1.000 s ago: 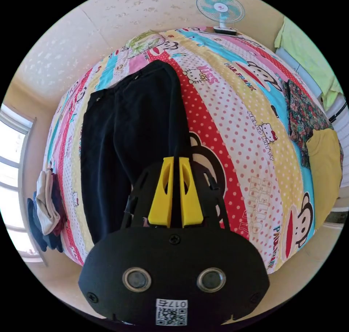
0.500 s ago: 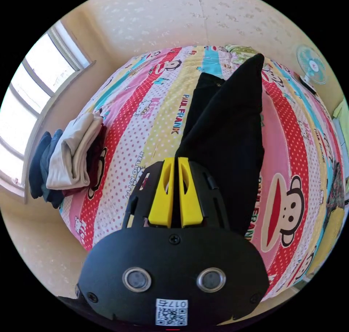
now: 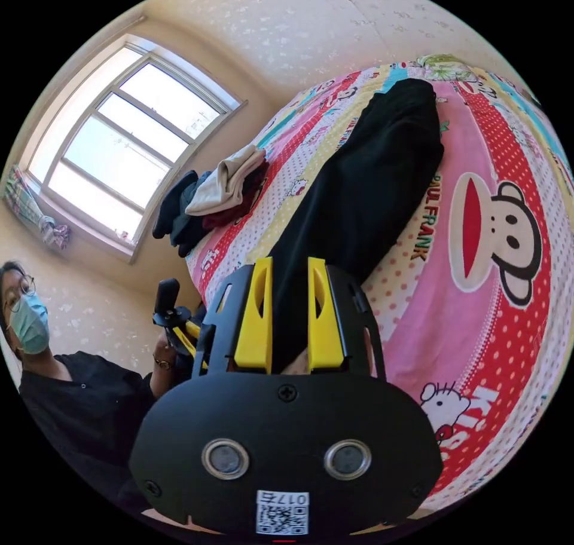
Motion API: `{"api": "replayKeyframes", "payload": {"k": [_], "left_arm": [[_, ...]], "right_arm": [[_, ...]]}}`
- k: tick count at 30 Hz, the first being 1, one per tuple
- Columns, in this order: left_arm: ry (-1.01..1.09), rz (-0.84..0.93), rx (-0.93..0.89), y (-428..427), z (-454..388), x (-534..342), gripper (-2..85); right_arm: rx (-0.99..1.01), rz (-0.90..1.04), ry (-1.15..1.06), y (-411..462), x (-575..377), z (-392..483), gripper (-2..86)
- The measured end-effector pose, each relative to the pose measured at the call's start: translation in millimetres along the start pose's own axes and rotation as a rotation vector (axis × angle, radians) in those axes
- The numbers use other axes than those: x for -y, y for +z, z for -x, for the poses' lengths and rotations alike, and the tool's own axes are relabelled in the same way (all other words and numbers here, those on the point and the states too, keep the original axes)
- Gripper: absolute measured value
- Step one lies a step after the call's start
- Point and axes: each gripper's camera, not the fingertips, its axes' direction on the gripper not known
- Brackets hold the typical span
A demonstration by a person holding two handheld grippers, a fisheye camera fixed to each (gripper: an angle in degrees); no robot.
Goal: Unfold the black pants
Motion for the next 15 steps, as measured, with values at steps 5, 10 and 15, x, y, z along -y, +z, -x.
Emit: {"api": "replayKeyframes", "payload": {"k": [5,10,15], "left_arm": [[-0.037,-0.08,0.01,1.1,-4.8,6.9,5.9],[0.062,-0.115,-0.171,-15.1,-5.8,-0.5,3.2],[0.188,-0.185,-0.264,-40.2,-20.6,-22.5,2.3]], "right_arm": [[0.272,-0.099,0.071,-0.4,-135.0,-19.1,10.6],[0.395,-0.19,0.158,-1.9,-193.2,-14.1,5.6],[0.461,-0.154,0.045,-45.2,-204.3,4.4,3.3]]}}
